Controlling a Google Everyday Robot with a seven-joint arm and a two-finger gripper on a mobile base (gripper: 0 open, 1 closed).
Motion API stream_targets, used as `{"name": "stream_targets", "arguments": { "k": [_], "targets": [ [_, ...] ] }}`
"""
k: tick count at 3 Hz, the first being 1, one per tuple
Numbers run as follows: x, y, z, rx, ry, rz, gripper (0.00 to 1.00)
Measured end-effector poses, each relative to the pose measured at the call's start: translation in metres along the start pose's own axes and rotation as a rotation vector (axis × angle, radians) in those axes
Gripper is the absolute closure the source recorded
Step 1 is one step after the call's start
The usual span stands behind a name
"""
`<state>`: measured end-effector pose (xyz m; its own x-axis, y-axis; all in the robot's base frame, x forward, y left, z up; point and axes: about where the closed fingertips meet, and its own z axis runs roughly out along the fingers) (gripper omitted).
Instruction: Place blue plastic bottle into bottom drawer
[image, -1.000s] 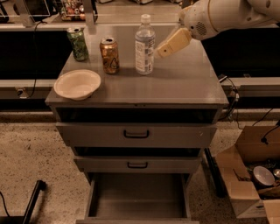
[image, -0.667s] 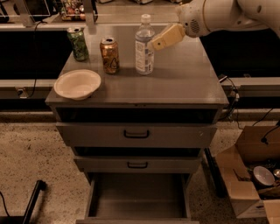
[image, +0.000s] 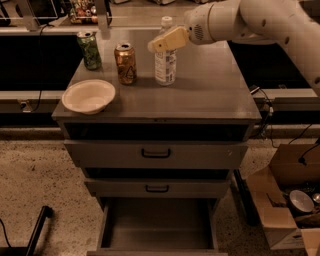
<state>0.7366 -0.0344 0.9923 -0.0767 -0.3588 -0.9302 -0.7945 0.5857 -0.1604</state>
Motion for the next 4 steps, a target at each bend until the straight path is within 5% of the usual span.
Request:
{"name": "stream_targets", "arguments": {
  "k": [1, 4],
  "targets": [
    [0.008, 0.001, 0.011, 0.002, -0.010, 0.071, 0.00],
    [0.027, -0.003, 0.046, -0.026, -0.049, 0.154, 0.64]
  ]
}}
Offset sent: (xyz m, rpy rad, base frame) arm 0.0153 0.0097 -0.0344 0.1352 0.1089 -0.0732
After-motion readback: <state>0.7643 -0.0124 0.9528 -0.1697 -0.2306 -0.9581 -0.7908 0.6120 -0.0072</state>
